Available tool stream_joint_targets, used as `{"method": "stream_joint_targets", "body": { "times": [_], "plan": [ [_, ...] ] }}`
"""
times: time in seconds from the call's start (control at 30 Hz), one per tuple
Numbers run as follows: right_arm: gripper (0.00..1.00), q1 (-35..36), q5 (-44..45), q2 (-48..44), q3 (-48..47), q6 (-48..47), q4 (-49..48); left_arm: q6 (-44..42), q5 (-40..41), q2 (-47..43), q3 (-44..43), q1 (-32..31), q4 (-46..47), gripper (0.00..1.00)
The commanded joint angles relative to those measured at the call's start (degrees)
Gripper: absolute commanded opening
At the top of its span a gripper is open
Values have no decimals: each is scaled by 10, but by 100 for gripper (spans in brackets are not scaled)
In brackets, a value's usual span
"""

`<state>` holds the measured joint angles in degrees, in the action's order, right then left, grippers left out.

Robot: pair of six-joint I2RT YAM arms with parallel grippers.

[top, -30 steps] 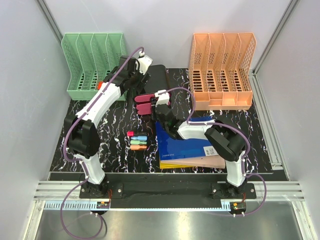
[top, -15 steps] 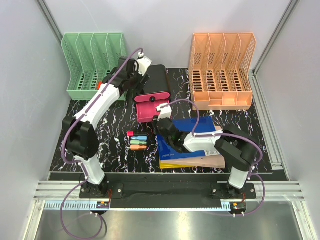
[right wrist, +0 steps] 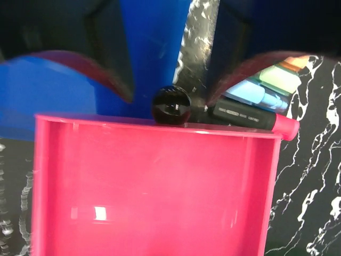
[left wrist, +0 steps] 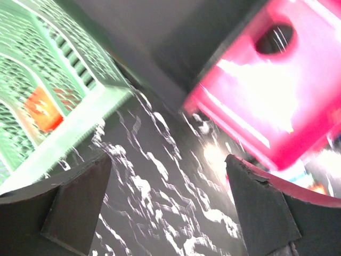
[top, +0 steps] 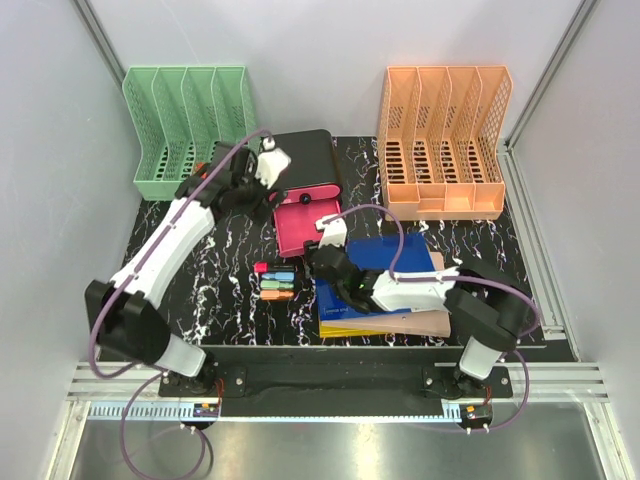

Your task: Organize the desk

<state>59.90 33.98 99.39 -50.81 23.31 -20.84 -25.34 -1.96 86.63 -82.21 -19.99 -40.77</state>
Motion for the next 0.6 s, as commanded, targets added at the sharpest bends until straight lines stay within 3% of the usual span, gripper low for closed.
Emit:
{"method": "stream_joint_targets", "body": {
  "times": [0.0,0.07,0.27,0.57],
  "plan": [
    [78,5,52,-91,6,9,58,-57,-82,-86,102,-2,-34,95],
    [84,5,57,-144,21,11,69,-80,-96,-121,172,-12,-46,93],
    [87,5,71,-275,55,15,113,-124,-97,-171,324,-68,-39,70],
    [85,4,115,-391,104,28,182,-130,-101,-145,378,-102,20,66]
  ]
}}
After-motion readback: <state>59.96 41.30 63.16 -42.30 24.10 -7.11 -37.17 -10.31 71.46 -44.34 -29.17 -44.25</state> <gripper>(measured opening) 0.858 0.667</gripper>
